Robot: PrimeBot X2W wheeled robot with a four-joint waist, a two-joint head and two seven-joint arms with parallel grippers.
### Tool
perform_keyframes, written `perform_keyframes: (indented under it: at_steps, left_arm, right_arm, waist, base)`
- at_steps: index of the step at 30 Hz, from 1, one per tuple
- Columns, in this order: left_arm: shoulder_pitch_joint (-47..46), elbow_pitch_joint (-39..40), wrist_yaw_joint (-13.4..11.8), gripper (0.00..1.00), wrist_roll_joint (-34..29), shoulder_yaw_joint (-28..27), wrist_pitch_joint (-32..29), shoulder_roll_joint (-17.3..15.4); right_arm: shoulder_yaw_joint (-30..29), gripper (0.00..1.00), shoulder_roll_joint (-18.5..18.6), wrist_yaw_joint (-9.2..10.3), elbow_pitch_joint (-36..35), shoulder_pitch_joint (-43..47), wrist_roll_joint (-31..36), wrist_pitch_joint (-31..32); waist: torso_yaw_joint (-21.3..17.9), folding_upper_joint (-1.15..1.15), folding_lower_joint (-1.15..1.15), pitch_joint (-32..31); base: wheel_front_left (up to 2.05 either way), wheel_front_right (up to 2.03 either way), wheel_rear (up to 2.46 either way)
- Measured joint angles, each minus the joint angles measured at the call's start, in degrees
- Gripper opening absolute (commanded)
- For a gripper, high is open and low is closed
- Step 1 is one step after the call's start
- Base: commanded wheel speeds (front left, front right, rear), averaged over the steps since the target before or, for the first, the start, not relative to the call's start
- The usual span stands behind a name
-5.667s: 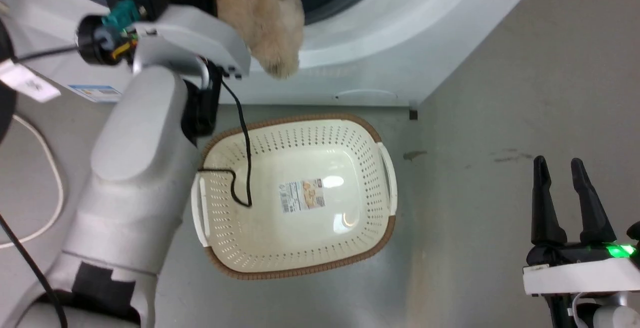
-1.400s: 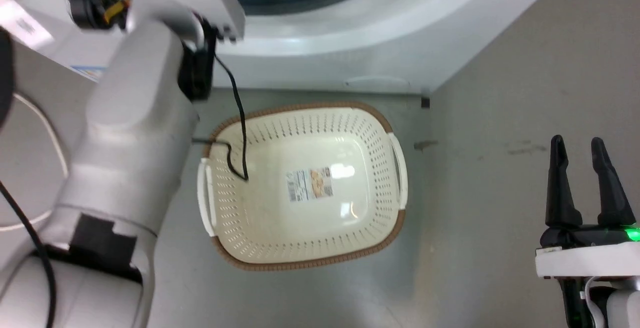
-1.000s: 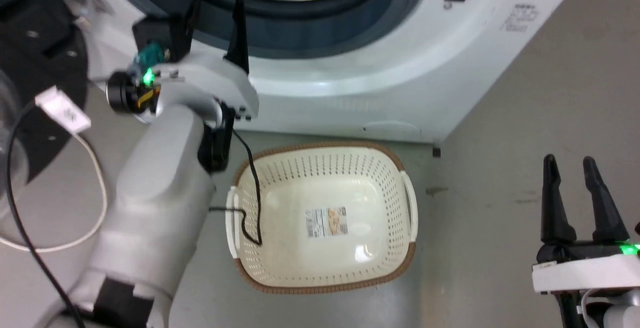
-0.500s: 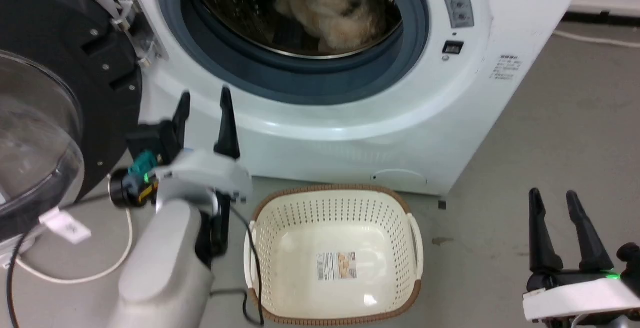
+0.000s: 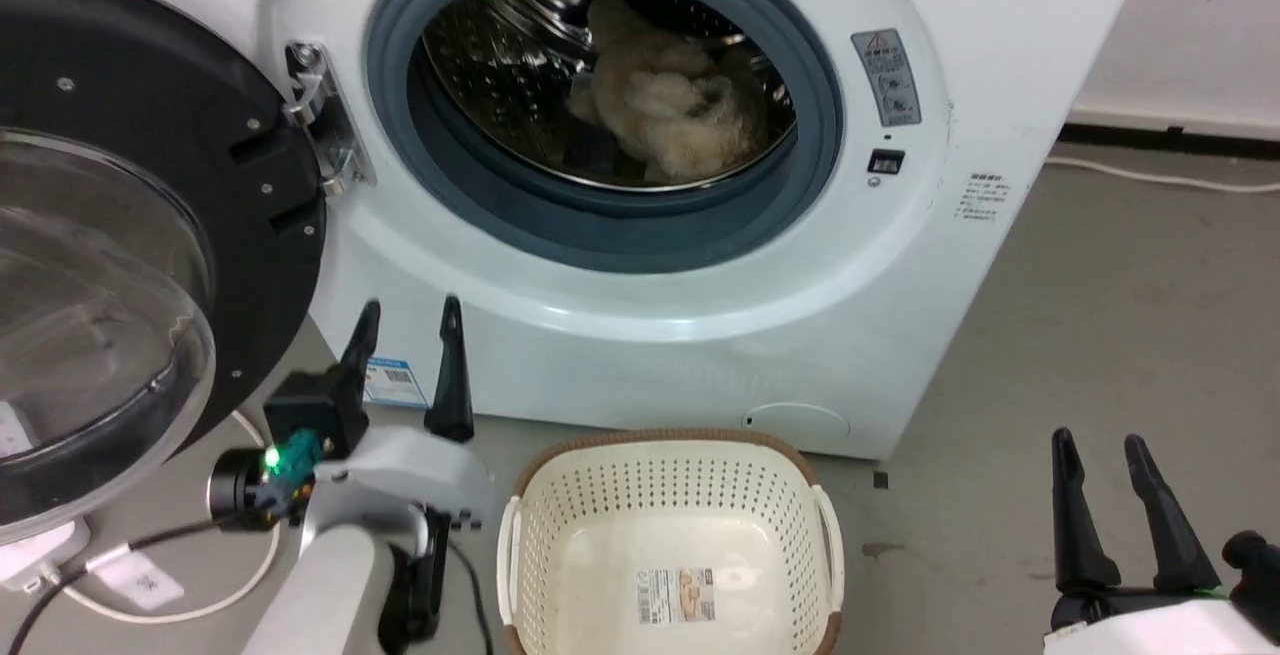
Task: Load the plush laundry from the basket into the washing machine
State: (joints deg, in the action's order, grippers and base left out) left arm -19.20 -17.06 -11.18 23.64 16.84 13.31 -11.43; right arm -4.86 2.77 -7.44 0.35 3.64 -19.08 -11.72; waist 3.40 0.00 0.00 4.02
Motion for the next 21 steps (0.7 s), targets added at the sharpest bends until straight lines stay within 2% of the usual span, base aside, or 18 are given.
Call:
perform_keyframes:
  at_steps: [11,21]
  left_arm:
    - [8.60,8.23,-2.78,1.00,-0.52,0.64,-3.03,-2.69]
    - [13.60,13.32,-3.79,1.00,0.32,-0.26,-5.31,-4.91]
  right_arm:
    - [-0.04,1.00,0.00,0.00,-0.75,2.44,3.11,0.08]
    - [0.37,1.00,0.00,0.00,-2.70,4.56,5.64,1.45]
  waist:
    - [0.31,0.00,0.00,-2.80]
    - [1.28,0.00,0.00,-4.47]
  base:
    - [0.00,0.00,0.00]
    - [0.00,0.00,0.00]
